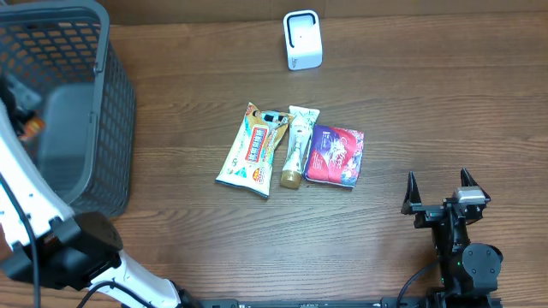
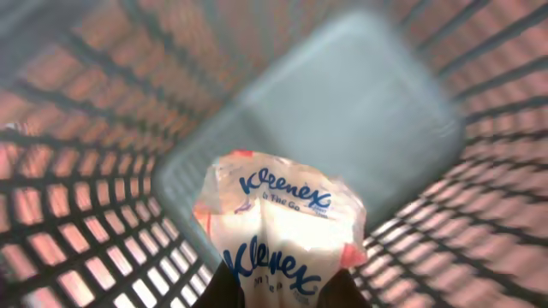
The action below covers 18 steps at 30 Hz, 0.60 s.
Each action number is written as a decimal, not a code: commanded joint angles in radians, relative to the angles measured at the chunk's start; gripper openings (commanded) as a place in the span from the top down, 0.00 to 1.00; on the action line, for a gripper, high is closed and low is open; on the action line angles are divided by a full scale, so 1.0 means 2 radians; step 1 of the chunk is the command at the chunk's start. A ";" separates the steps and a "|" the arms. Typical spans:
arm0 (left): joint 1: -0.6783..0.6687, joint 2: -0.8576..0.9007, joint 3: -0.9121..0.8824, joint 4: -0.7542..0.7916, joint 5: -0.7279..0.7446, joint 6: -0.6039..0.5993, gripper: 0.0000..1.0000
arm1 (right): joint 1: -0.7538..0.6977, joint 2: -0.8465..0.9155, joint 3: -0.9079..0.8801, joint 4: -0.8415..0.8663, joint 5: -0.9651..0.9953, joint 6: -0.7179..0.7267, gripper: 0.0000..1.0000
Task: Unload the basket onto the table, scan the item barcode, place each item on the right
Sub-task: 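Reach into the basket and grasp the Kleenex pack with the left gripper, then carry the Kleenex pack past the scanner and lower it onto the items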
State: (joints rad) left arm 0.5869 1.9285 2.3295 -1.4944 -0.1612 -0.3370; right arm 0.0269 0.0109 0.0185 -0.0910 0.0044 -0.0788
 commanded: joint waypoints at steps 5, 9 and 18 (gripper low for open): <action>-0.027 -0.060 0.144 -0.063 0.255 0.055 0.96 | -0.002 -0.004 -0.005 0.003 0.001 0.000 0.00; -0.087 -0.083 0.143 -0.090 0.291 0.075 0.96 | -0.002 -0.004 -0.005 0.003 0.001 0.000 0.00; -0.270 -0.081 0.006 -0.095 0.285 0.090 0.96 | -0.002 -0.004 -0.005 0.003 0.001 0.000 0.00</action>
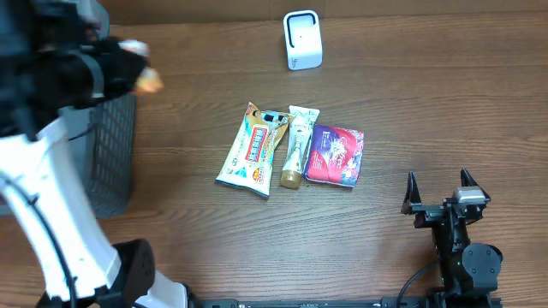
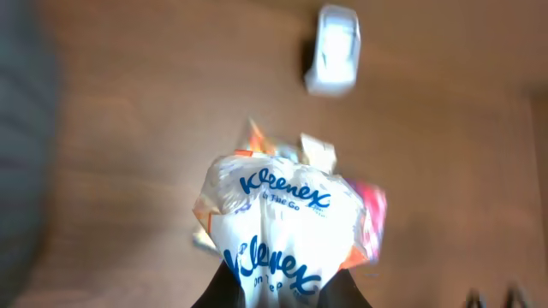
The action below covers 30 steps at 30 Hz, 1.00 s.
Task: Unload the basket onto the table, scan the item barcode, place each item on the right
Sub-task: 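Carry the Kleenex pack past the scanner and lower it onto the items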
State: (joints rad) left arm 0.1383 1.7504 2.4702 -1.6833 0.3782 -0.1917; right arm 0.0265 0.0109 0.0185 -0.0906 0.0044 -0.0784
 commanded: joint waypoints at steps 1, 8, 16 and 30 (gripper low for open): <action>-0.063 0.008 -0.092 0.004 0.015 0.018 0.96 | -0.001 -0.004 -0.005 0.003 0.001 0.000 0.00; -0.177 0.008 -0.285 0.110 0.015 0.008 0.96 | -0.001 -0.004 -0.005 0.003 0.001 0.000 0.00; -0.254 0.009 -0.462 0.312 -0.050 -0.083 0.96 | -0.001 -0.004 -0.005 0.003 0.001 0.000 0.00; -0.268 0.038 -0.595 0.497 -0.114 -0.117 0.76 | -0.001 -0.004 -0.005 0.003 0.001 0.000 0.00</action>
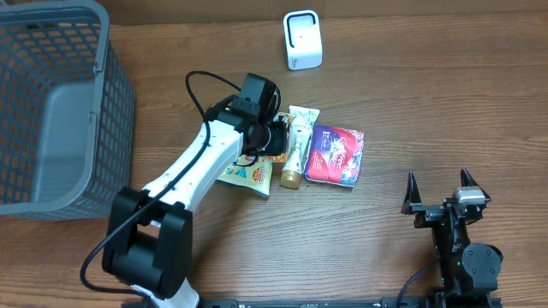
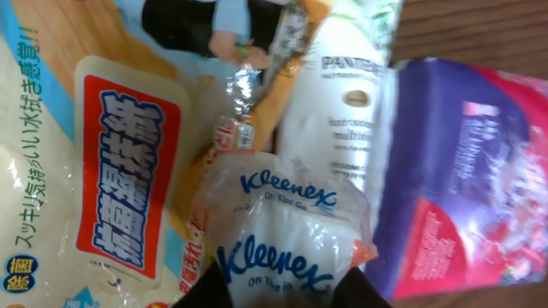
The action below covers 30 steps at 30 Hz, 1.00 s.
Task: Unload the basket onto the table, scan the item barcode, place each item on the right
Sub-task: 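Carry the Kleenex pack past the scanner and lower it onto the items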
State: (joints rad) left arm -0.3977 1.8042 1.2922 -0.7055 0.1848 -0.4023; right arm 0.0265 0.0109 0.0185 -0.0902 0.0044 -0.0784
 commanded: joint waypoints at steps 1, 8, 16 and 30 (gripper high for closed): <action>0.000 0.011 -0.006 0.010 -0.018 -0.012 0.74 | -0.001 -0.004 -0.005 0.003 0.001 0.000 0.00; 0.000 0.009 0.032 0.011 0.023 0.014 0.64 | -0.001 -0.004 -0.005 0.003 0.001 0.000 0.00; 0.000 0.009 0.138 -0.065 0.023 0.029 0.47 | -0.001 -0.004 -0.005 0.003 0.001 0.000 0.00; 0.001 0.017 0.163 -0.142 -0.057 0.005 0.96 | -0.001 -0.004 -0.005 0.003 0.001 0.000 0.00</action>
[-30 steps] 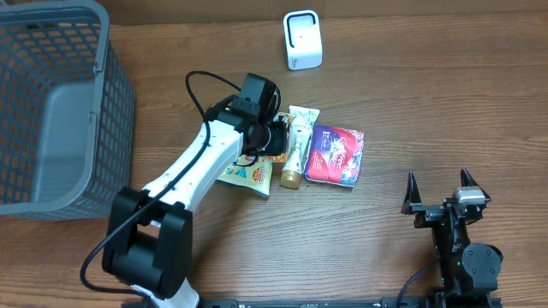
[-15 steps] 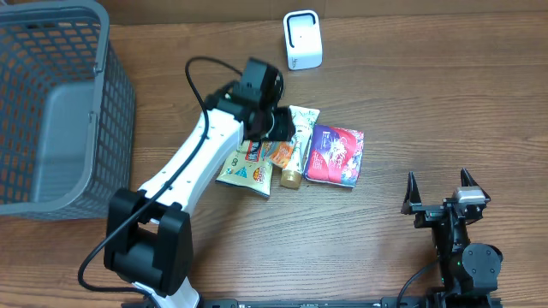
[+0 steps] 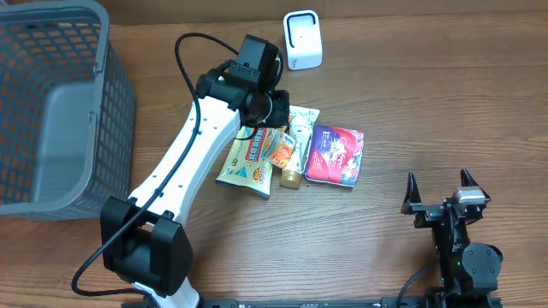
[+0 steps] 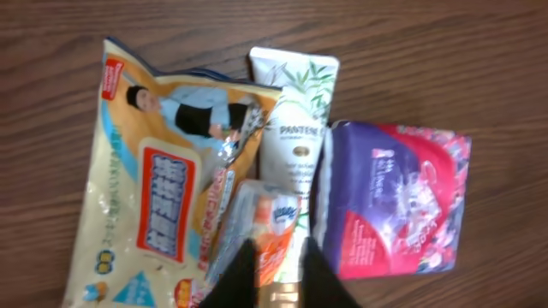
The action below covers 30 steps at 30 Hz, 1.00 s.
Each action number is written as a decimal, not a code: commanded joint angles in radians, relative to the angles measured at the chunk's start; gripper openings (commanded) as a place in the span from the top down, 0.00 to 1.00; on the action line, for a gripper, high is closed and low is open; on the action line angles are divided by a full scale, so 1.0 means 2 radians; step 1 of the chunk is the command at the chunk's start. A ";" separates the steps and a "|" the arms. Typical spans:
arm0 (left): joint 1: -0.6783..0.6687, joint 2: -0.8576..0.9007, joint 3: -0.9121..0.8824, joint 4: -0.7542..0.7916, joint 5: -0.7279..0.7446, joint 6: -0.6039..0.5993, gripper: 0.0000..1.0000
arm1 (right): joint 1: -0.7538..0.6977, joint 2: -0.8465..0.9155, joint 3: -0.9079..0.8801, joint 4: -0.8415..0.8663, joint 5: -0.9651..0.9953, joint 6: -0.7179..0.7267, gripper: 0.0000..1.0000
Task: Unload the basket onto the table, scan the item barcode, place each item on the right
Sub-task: 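Carry the Kleenex pack past the scanner and lower it onto the items, then release the Kleenex pack and retract the left gripper beside the basket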
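Observation:
A small Kleenex tissue pack [image 4: 267, 224], white and orange, lies on the pile of goods between the snack bag [image 4: 154, 197] and the Pantene tube [image 4: 295, 137]. In the overhead view the pack [image 3: 282, 151] shows just below my left gripper [image 3: 275, 114]. The left gripper [image 4: 280, 272] hovers over the pack, open, with its fingers apart and the pack seen below the gap. The white scanner [image 3: 302, 39] stands at the back of the table. My right gripper [image 3: 438, 193] rests open at the front right.
A purple and red pack [image 3: 336, 156] lies to the right of the tube. A grey mesh basket [image 3: 111, 103] fills the left side of the table. The left arm reaches from the front left across to the pile.
The left gripper held the Kleenex pack low over the pile. Now the pack lies on the pile and the gripper is higher with nothing between its fingers. The right arm has not moved.
The left gripper held the Kleenex pack inside the grey basket. Then it held it high beside the basket, over the table. Then it was down at the pile of goods, still shut on the pack. Now the pack rests there, let go.

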State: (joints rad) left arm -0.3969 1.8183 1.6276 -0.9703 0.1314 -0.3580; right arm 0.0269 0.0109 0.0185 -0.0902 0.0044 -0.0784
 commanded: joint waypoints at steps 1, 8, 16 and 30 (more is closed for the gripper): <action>0.000 0.013 -0.015 -0.010 -0.038 -0.028 0.96 | -0.002 -0.004 -0.005 0.003 0.001 0.000 0.00; -0.012 0.038 -0.080 0.033 -0.006 -0.052 0.96 | -0.002 -0.004 -0.005 0.003 0.001 0.000 0.00; -0.018 0.067 -0.096 0.059 0.000 -0.061 0.96 | -0.002 -0.004 -0.005 0.003 0.001 0.000 0.00; 0.002 0.044 0.060 -0.044 -0.005 -0.028 0.96 | -0.002 -0.004 -0.005 0.003 0.001 0.000 0.00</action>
State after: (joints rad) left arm -0.4114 1.9602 1.5948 -1.0172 0.1204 -0.4580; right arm 0.0269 0.0109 0.0185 -0.0902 0.0044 -0.0788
